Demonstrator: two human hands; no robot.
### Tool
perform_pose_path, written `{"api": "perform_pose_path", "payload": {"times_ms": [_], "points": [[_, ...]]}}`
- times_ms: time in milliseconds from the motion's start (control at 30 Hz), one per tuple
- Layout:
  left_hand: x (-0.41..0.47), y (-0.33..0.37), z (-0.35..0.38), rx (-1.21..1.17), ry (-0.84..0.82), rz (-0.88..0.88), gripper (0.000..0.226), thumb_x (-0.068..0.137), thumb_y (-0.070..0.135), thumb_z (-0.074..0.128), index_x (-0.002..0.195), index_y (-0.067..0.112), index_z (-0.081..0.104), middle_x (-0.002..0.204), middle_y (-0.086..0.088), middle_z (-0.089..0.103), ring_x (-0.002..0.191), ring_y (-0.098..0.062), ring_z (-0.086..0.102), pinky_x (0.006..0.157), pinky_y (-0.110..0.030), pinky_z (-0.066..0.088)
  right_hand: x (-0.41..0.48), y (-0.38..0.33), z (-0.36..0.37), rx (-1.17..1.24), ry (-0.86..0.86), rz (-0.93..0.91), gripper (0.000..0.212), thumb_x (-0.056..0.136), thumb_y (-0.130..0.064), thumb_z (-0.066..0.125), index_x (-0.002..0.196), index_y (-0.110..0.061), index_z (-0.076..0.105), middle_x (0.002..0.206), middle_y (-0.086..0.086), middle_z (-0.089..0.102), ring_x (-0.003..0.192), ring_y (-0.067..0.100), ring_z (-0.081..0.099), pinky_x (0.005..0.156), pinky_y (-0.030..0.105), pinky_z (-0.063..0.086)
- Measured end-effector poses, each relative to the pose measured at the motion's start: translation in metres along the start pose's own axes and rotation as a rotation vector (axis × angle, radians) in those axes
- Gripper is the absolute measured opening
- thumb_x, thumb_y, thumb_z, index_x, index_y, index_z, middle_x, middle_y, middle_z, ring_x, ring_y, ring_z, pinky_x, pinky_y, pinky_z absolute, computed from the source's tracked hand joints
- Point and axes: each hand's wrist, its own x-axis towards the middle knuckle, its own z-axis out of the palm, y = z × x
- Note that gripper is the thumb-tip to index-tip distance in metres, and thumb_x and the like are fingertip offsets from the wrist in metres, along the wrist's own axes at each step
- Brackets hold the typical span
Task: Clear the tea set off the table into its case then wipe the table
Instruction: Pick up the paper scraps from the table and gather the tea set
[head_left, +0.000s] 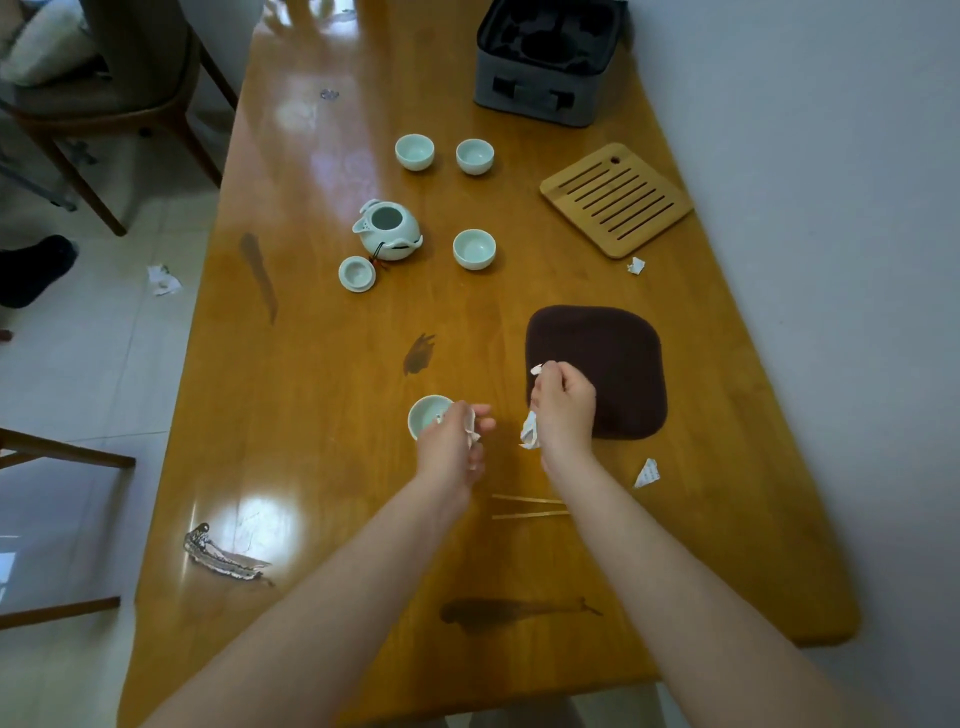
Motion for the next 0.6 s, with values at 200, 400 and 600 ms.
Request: {"api": "perform_pose_path", "payload": {"times_ms": [200, 400, 600], "points": [[-0.013, -0.013, 0.041, -0.164, -0.042, -0.215, 0.026, 0.096, 0.034, 0.049, 0.101, 0.018, 0.07, 0.097, -0.008, 0.072, 0.093, -0.021, 0.067, 0.082, -0.035, 0.057, -0.038, -0.009, 0.0, 0.15, 0.083, 0.184, 0.025, 0.097, -0.019, 0.046, 0.079, -0.011, 0.062, 0.064, 0.001, 0.057, 0.058, 0.008, 0.057, 0.057, 0.026, 0.051], [-0.027, -0.018, 0.052, -0.276, -0.162, -0.24, 0.031, 0.097, 0.036, 0.05, 0.107, 0.014, 0.069, 0.101, -0.009, 0.073, 0.096, -0.02, 0.068, 0.081, -0.032, 0.056, -0.051, -0.013, -0.01, 0.134, 0.093, 0.098, 0.022, 0.094, -0.016, 0.048, 0.084, -0.006, 0.065, 0.074, 0.006, 0.06, 0.07, 0.012, 0.058, 0.063, 0.024, 0.051], [-0.045, -0.017, 0.059, -0.377, -0.259, -0.279, 0.033, 0.097, 0.037, 0.051, 0.11, 0.012, 0.069, 0.103, -0.009, 0.072, 0.099, -0.021, 0.067, 0.083, -0.032, 0.055, -0.049, -0.001, -0.027, 0.08, 0.138, 0.013, 0.015, 0.086, -0.013, 0.055, 0.077, -0.014, 0.067, 0.091, 0.002, 0.062, 0.087, 0.017, 0.063, 0.073, 0.034, 0.058]]}}
